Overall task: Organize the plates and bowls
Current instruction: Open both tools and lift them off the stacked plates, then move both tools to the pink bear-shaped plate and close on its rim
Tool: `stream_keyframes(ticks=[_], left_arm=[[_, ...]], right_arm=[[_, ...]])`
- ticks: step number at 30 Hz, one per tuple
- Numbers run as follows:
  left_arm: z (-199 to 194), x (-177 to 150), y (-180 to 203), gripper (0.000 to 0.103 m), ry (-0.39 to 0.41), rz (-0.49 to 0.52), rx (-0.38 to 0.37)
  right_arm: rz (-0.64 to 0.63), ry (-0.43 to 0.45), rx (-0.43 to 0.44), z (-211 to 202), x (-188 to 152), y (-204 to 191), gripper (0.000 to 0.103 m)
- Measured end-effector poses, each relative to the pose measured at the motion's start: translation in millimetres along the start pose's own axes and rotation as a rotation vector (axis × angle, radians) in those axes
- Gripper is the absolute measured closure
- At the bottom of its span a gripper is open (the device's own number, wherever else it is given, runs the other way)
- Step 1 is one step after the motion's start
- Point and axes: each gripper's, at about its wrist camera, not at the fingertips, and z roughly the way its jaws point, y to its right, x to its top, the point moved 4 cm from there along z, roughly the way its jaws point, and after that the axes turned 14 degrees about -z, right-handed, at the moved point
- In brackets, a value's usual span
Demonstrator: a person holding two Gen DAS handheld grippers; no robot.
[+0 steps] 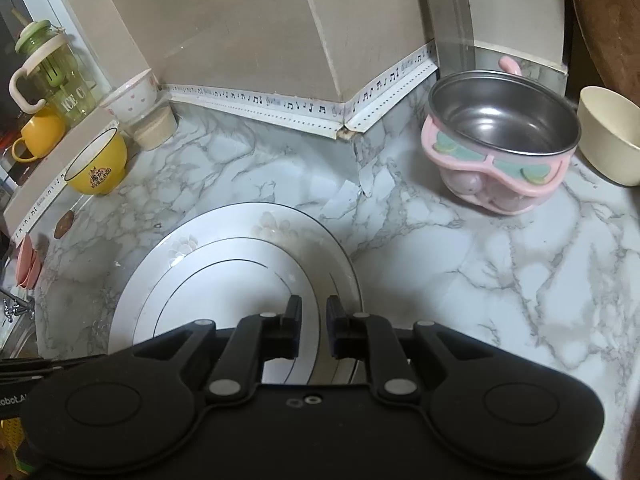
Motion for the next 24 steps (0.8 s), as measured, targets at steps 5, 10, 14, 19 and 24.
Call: stream_keyframes(ticks=[5,10,14,19,24], left_arm=[[-11,-3,21,0.09,0.041,0.061,-0.021],[-22,-8,47,0.09,0.07,0.114,-0.06],[-29,-12,70,0.09,0.087,0.163,-0.093],[-35,-21,101,0.089,0.098,0.222,-0.139],[-39,-34,135,0.059,0.12,0.29,-0.193]], right_arm=[[-0.035,0.032,-0.006,-20,-1,-7,0.081],[-0.052,0.077,-0.01,-51,-4,-8,0.072],[-0.046,0.117,-0.026,-79,-10,-3,0.056],[-0.023,0.153,-0.06,-114,-22,11,0.04],[0.008,0.196,-0.128,-152,-39,31,0.024]])
